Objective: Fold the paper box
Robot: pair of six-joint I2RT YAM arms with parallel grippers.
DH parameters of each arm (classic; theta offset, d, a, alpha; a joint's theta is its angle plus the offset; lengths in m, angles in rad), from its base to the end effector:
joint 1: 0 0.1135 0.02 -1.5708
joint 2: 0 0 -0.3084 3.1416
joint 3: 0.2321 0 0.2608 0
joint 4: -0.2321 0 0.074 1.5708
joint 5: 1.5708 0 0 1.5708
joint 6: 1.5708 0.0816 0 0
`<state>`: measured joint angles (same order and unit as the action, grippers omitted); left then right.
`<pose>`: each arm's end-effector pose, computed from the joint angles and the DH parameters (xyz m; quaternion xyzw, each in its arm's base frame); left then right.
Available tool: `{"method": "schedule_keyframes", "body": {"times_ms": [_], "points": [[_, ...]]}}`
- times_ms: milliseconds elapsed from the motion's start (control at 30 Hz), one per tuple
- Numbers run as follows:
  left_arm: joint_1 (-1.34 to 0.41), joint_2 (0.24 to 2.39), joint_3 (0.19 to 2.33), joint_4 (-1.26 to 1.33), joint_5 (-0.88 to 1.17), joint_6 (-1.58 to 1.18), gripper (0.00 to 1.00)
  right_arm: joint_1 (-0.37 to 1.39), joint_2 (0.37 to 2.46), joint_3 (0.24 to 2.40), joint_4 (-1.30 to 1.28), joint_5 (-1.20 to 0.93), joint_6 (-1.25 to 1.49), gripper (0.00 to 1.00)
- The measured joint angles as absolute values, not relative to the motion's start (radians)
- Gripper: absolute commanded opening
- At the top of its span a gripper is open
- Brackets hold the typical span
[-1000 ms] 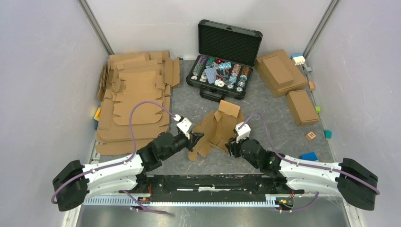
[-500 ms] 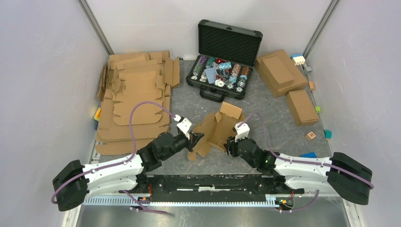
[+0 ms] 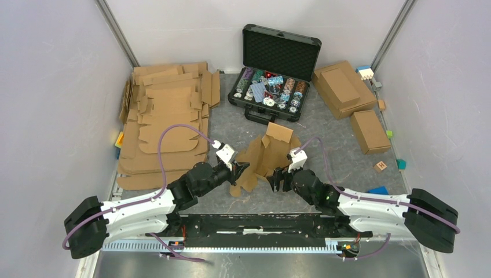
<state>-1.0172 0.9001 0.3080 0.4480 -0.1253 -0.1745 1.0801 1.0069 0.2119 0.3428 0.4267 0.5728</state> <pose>0.1274 -0.1867 0.2410 0.2713 0.7054 -0.3273 0.5671 0.1283 0.1685 0.1702 -0.0991 0.8301 0.2598 0.4833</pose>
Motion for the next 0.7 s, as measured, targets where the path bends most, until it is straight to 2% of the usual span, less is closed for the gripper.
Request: {"method": "schedule_keyframes", "body": {"times_ms": [233,367,700], "points": [[-1.017,0.9,0.308,0.448,-0.129,-0.175,0.04,1.08,1.001,0.212,0.342,0.348,0.516,0.91],[-1.017,0.9,0.308,0.447,-0.129,-0.175,0.04,1.08,1.008,0.212,0.342,0.332,0.499,0.79],[-1.018,0.9,0.308,0.443,-0.128,-0.175,0.04,1.112,1.117,0.259,0.324,0.402,0.495,0.65]]}}
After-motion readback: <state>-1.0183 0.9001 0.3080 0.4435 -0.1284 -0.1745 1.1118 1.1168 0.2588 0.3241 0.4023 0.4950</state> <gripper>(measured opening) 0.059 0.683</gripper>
